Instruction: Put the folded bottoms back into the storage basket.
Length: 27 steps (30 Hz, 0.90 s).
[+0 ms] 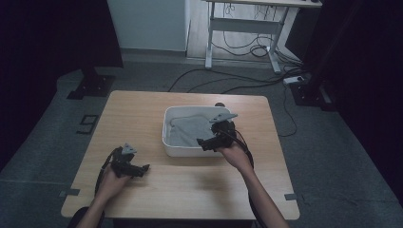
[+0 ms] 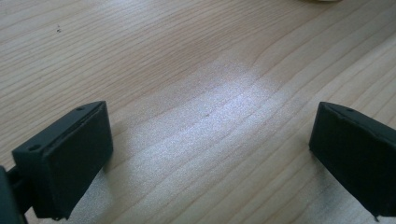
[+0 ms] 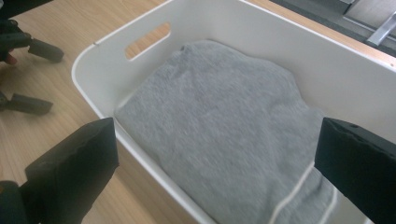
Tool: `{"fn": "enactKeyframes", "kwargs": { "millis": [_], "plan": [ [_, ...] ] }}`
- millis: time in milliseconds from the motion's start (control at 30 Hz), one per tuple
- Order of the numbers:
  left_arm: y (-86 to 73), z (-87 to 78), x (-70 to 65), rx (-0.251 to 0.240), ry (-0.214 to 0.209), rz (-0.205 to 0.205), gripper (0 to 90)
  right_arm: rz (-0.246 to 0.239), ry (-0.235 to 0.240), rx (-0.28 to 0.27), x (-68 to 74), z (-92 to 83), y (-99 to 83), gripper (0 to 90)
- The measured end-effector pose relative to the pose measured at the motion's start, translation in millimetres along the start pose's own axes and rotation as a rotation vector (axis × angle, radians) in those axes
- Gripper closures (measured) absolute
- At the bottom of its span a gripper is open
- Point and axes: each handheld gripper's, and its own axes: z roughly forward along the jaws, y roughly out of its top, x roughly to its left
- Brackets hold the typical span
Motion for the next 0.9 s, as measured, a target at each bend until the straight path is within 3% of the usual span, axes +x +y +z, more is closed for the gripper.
{"fn": "enactKeyframes", "kwargs": {
  "millis": [467, 900],
  "plan": [
    [-0.2, -0.2, -0.1, 0.000, 0.001, -0.002, 0.0, 0.006, -0.024, -0.012, -6.9, -24.0, -26.3, 0.0],
    [-0.5, -0.5, -0.2, 0.001, 0.002, -0.002, 0.0, 0.016, -0.081, -0.027, -10.4, -48.3, -58.6, 0.0]
  ]
}}
